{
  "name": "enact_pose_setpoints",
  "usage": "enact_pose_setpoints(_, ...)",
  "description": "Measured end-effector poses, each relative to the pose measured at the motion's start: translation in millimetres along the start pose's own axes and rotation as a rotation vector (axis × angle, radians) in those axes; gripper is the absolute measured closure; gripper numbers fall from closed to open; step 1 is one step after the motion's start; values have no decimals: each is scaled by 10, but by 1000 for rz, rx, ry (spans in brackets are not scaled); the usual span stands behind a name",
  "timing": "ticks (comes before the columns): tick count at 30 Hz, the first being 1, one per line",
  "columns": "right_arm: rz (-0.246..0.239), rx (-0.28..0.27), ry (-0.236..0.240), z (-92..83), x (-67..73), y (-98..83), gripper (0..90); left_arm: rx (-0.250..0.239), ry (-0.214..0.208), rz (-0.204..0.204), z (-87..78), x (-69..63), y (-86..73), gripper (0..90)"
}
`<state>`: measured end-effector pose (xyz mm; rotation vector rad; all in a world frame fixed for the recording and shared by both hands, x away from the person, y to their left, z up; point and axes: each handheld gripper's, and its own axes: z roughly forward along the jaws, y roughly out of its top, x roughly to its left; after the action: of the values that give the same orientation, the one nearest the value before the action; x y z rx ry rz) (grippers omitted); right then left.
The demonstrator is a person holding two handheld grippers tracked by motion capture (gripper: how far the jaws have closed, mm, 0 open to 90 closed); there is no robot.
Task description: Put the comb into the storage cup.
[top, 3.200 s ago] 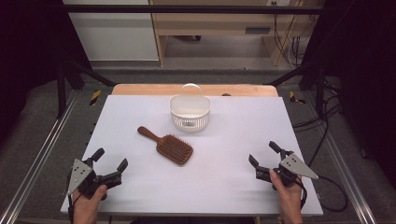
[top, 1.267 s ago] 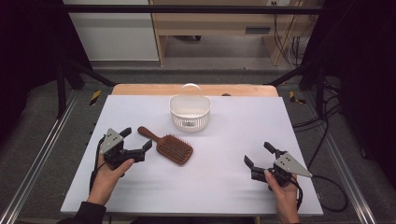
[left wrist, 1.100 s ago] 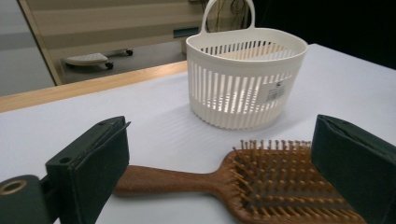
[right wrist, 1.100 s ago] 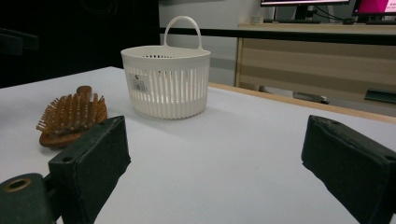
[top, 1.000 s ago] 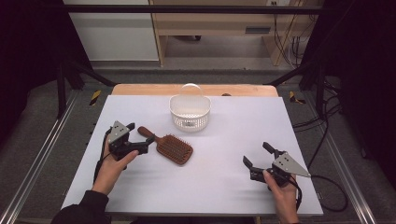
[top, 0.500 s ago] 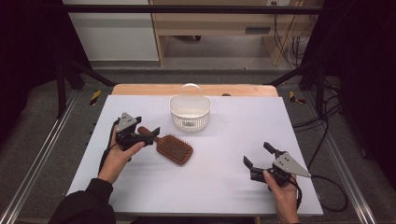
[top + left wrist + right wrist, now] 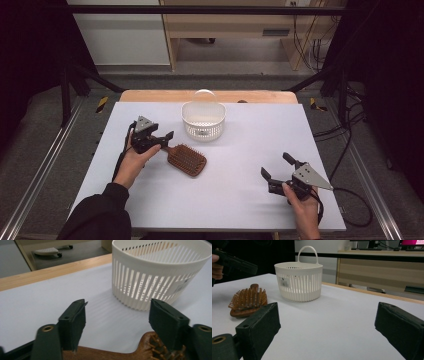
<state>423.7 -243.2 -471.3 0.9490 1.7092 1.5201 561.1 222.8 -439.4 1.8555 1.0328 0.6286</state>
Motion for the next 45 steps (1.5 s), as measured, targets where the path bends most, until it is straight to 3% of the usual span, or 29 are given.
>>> enact_pose_setpoints(4,-1,1,-2,0,-4,-2,60,26,14,3,38,11,-17,429)
enact_pose_setpoints(7,-2,4,-1,2,-4,-3,60,36,1,6,64,29,-32,535)
enact_pose_setpoints(10,-5,6,-1,0,-1,-3,60,44,-35,7,91,47,-48,601)
enact_pose_setpoints(13,-5,6,-1,2,-4,-4,60,64,-45,5,118,70,-62,664)
enact_pose_setpoints(20,-3,9,0,2,0,-7,57,111,-30,30,187,94,-91,830)
enact_pose_setpoints(24,-4,9,0,2,-2,-7,57,135,-7,51,211,102,-107,877)
enact_pose_setpoints(32,-5,15,1,4,-3,-11,57,149,-29,19,251,142,-147,898)
enact_pose_setpoints(45,-9,20,-1,7,-3,-15,56,221,-33,36,267,174,-220,899)
